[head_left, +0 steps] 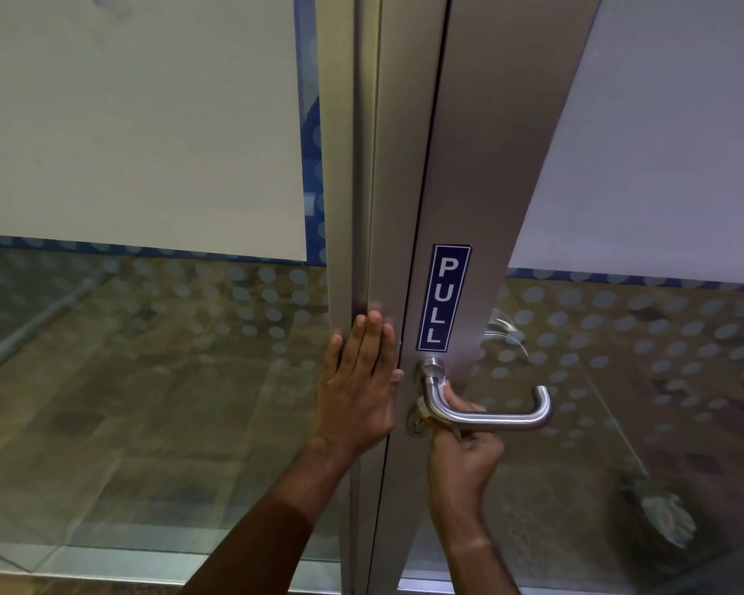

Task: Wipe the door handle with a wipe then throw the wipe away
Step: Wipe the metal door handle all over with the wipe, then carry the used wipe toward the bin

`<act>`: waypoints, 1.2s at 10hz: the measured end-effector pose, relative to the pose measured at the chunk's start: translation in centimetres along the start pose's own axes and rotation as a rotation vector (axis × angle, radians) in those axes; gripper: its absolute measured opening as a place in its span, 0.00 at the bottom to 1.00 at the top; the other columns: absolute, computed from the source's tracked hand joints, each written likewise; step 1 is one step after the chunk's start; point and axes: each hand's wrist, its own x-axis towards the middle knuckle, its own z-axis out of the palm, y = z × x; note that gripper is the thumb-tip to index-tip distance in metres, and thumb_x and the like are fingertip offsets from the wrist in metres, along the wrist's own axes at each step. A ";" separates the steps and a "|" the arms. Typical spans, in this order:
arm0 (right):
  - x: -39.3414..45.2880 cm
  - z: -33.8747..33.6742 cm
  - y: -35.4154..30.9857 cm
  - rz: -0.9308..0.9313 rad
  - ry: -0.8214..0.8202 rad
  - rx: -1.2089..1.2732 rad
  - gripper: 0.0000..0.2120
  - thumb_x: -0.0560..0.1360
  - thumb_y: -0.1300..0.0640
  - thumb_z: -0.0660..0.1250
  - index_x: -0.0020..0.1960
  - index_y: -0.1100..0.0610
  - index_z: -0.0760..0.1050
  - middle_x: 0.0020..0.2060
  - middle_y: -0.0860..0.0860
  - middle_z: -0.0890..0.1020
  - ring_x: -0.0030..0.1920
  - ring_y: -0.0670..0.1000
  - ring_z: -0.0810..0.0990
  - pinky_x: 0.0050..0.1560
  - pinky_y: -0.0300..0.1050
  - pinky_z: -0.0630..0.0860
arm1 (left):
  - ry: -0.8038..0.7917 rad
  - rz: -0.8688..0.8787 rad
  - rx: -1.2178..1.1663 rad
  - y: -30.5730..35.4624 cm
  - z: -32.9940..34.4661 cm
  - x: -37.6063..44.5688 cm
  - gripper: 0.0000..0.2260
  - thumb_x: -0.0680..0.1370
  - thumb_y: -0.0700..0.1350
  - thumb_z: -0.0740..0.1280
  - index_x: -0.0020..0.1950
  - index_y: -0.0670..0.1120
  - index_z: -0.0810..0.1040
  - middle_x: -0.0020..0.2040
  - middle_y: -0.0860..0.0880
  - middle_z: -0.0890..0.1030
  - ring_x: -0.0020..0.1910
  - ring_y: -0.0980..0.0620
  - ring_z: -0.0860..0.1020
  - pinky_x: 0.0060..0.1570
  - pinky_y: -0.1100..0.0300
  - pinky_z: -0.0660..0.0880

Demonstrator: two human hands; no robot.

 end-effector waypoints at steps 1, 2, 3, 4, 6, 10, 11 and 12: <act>-0.1 -1.1 0.5 0.057 -0.049 -0.300 0.11 0.66 0.71 0.74 0.35 0.55 0.84 0.28 0.41 0.84 0.33 0.40 0.79 0.35 0.36 0.76 | -0.013 -0.012 -0.007 0.1 -0.2 0.1 0.28 0.84 0.49 0.46 0.80 0.42 0.39 0.81 0.45 0.38 0.80 0.48 0.42 0.78 0.50 0.40; 0.0 -2.2 0.6 0.117 -0.022 -0.412 0.07 0.66 0.68 0.74 0.33 0.58 0.83 0.27 0.44 0.83 0.31 0.44 0.78 0.36 0.42 0.74 | -0.026 -0.011 -0.010 0.2 -0.5 0.1 0.31 0.82 0.48 0.52 0.80 0.42 0.39 0.81 0.45 0.38 0.80 0.48 0.41 0.78 0.50 0.40; 0.1 -2.9 0.5 0.132 0.009 -0.372 0.12 0.67 0.69 0.72 0.31 0.54 0.80 0.30 0.50 0.84 0.33 0.48 0.80 0.40 0.46 0.78 | -0.059 -0.019 -0.009 0.4 -1.1 0.3 0.34 0.80 0.47 0.56 0.80 0.41 0.40 0.81 0.44 0.39 0.80 0.47 0.42 0.78 0.50 0.40; 0.3 -3.6 -0.2 0.159 -0.004 -0.324 0.11 0.69 0.68 0.72 0.33 0.55 0.81 0.32 0.52 0.85 0.36 0.51 0.80 0.45 0.54 0.80 | -0.104 -0.050 -0.032 0.9 -1.7 0.3 0.35 0.78 0.47 0.57 0.80 0.40 0.43 0.81 0.43 0.39 0.80 0.46 0.43 0.78 0.49 0.40; -0.5 -5.1 -2.7 0.117 -0.036 -0.180 0.10 0.72 0.69 0.71 0.39 0.55 0.83 0.31 0.45 0.86 0.34 0.41 0.81 0.38 0.34 0.77 | -0.214 -0.097 -0.148 3.1 -3.7 -0.7 0.33 0.78 0.49 0.58 0.79 0.38 0.50 0.80 0.40 0.49 0.80 0.44 0.47 0.78 0.49 0.43; -1.1 -10.1 -6.0 0.004 0.047 -0.260 0.15 0.71 0.70 0.72 0.53 0.54 0.82 0.45 0.49 0.86 0.45 0.44 0.84 0.46 0.35 0.79 | -0.332 -0.011 -0.346 9.1 -5.4 -1.8 0.34 0.78 0.52 0.60 0.80 0.40 0.52 0.80 0.40 0.53 0.80 0.45 0.49 0.78 0.48 0.49; -0.7 -12.2 -6.7 -0.047 0.074 -0.327 0.13 0.71 0.68 0.72 0.53 0.55 0.83 0.46 0.49 0.86 0.47 0.45 0.84 0.50 0.39 0.79 | -0.347 0.013 -0.390 11.2 -5.3 -1.9 0.34 0.78 0.51 0.61 0.80 0.39 0.54 0.81 0.41 0.52 0.80 0.45 0.49 0.78 0.49 0.48; -0.4 -14.8 -7.7 -0.112 0.127 -0.371 0.10 0.72 0.65 0.73 0.51 0.54 0.84 0.43 0.44 0.86 0.44 0.41 0.84 0.46 0.35 0.79 | -0.372 0.056 -0.438 13.7 -5.3 -2.0 0.33 0.78 0.52 0.60 0.79 0.39 0.55 0.81 0.42 0.52 0.80 0.46 0.49 0.78 0.51 0.48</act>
